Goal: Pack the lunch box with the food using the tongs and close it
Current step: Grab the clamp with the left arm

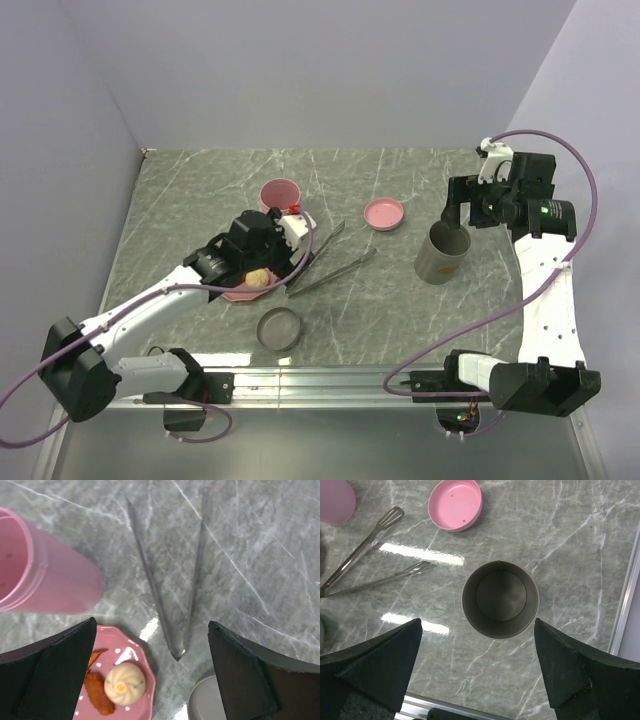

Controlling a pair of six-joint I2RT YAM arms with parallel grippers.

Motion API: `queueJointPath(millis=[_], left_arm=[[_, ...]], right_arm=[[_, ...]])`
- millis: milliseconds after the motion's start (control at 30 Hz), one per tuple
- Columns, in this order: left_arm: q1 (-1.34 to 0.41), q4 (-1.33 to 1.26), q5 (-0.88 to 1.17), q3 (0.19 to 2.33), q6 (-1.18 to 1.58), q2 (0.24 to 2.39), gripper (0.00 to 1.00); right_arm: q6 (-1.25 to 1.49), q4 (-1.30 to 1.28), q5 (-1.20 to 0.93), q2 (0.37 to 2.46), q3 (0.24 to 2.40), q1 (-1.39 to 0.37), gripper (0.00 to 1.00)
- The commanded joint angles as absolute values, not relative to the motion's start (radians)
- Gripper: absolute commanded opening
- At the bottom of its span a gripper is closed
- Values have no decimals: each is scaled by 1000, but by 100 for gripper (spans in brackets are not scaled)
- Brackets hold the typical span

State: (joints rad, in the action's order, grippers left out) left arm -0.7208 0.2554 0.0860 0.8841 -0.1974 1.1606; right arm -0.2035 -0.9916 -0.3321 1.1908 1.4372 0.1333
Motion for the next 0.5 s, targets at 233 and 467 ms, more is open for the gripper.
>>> queueJointPath(millis=[233, 467], left_arm=[[-726, 319, 132, 996, -141, 1373, 100], [-758, 307, 106, 966, -152, 1448, 99]], right_arm=[[-219, -999, -348, 1184, 1462, 129, 100], [-221, -1000, -364, 1174, 1447, 129, 100]])
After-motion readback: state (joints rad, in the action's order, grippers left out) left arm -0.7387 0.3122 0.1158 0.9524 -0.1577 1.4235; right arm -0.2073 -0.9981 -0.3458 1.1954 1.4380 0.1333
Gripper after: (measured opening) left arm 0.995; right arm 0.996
